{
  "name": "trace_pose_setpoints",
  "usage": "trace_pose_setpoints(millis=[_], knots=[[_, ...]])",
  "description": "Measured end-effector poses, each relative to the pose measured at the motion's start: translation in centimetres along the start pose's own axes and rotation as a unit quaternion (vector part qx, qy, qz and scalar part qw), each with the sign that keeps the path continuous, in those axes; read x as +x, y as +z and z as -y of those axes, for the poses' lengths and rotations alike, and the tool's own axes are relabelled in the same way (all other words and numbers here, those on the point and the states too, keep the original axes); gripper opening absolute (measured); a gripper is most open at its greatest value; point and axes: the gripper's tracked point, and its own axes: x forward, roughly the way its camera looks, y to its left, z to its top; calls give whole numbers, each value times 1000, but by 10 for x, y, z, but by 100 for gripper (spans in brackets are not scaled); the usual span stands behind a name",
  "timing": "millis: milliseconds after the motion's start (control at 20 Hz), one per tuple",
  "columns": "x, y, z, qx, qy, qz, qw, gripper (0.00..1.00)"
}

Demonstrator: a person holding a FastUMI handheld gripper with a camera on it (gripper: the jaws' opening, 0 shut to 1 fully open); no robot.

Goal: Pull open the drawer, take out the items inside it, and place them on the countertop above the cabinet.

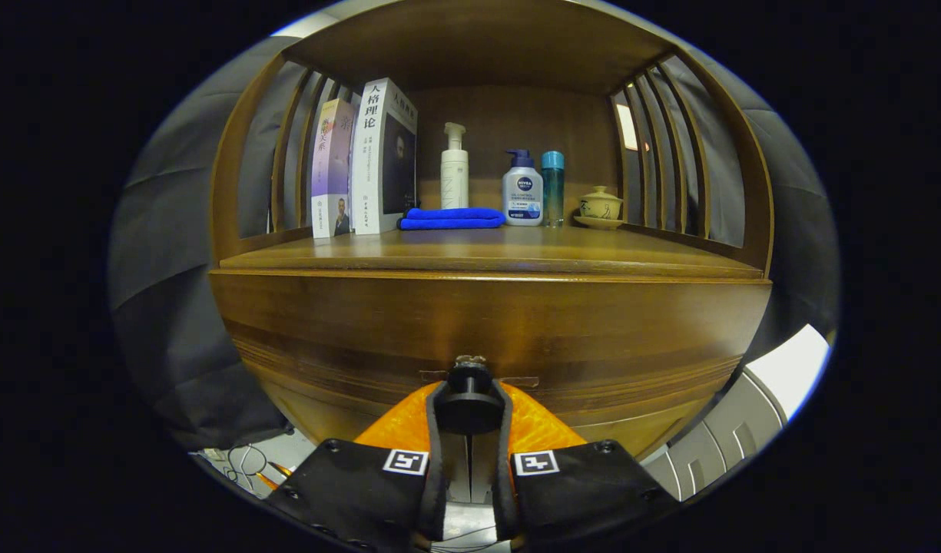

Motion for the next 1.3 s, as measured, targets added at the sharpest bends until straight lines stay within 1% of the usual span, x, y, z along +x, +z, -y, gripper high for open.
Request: trace_pose_setpoints(millis=[300,500,700,850,1300], knots=[[-20,-7,-2,-4,1,-5,1000,27],[-43,-15,-3,6,11,-15,1000,27],[-65,-22,-4,-1,10,-17,1000,27],[-82,-29,-6,5,20,-23,1000,27],[-123,-48,-9,-10,28,-25,999,27]])
